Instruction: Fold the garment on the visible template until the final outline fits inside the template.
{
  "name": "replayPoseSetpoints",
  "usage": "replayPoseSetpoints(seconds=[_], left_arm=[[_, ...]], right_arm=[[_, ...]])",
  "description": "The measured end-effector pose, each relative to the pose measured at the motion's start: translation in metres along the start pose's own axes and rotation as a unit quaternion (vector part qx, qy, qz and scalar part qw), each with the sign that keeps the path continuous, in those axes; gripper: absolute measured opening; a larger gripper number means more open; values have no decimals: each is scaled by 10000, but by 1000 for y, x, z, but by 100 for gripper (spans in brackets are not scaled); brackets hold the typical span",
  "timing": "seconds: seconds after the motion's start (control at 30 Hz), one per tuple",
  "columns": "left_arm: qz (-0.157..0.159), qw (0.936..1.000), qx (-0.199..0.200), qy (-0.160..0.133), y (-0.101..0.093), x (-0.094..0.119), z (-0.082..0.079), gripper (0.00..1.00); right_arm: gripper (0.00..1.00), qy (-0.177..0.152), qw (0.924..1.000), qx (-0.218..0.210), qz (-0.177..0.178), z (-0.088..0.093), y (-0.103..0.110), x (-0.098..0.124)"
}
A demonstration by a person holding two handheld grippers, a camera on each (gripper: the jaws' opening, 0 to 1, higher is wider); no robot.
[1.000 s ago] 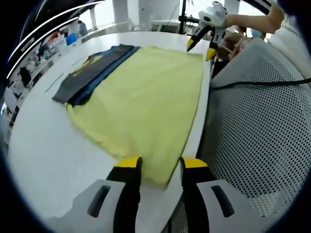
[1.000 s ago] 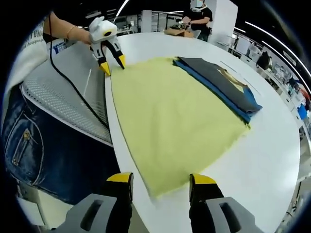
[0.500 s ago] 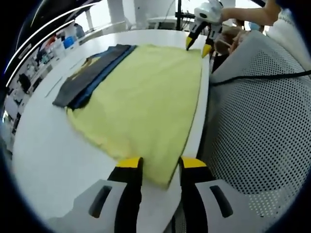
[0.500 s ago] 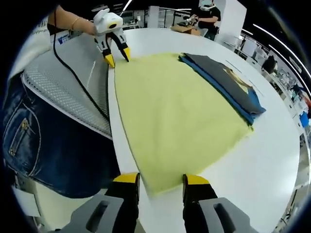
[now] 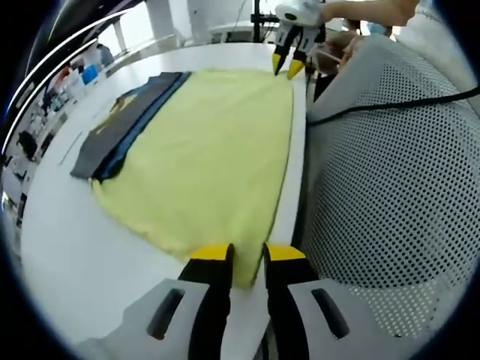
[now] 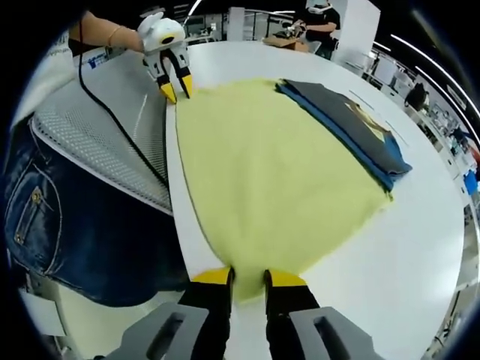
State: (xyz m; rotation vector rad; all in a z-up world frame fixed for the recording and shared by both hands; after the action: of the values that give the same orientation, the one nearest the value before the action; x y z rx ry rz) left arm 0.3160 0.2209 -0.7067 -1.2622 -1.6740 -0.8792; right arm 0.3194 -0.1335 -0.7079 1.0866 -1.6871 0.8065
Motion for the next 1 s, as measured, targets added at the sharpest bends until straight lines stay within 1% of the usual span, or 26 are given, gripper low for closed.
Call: replayPoseSetpoints(seconds=[0.1,0.17,0.2,0.27,0.43,0.67,1.0], left_arm=[[5,10000,4,81,0,0,-2,13],[26,10000,0,77,0,0,-2,10],[24,10000,10,70,0,0,-2,9],[-14,9999,79,84,2,0,-2,7],[-128,9997,115,191,7,0,-3,1],[-145,9994,235,222,6,0,-3,0],[-106,9989,450,60,4,4,-2,0]], right_arm=[[9,14,10000,-32,-13,0,-1,0],[5,-22,9997,-252,-16,0,-5,0],[2,-62,9993,-354,71,0,-9,-1],[1,-79,9988,-486,-42,1,-10,0],[1,-59,9993,-367,-38,0,-8,0],[0,-45,9995,-304,-7,0,-7,0],[0,-41,9996,-277,37,2,-5,1]])
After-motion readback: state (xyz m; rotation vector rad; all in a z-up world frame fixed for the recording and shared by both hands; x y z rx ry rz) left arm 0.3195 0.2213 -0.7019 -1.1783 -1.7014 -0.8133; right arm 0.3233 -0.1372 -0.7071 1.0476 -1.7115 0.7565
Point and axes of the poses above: the point that each gripper's makers call its tool centre point, and the gripper's own axes: x roughly backward along the fingers, y roughly to its left, z roughly out of its underside, the point moved 6 cm from there along x, roughly backward along the fingers, and after that the axes turned 9 degrees about y, right-handed, at the moved point
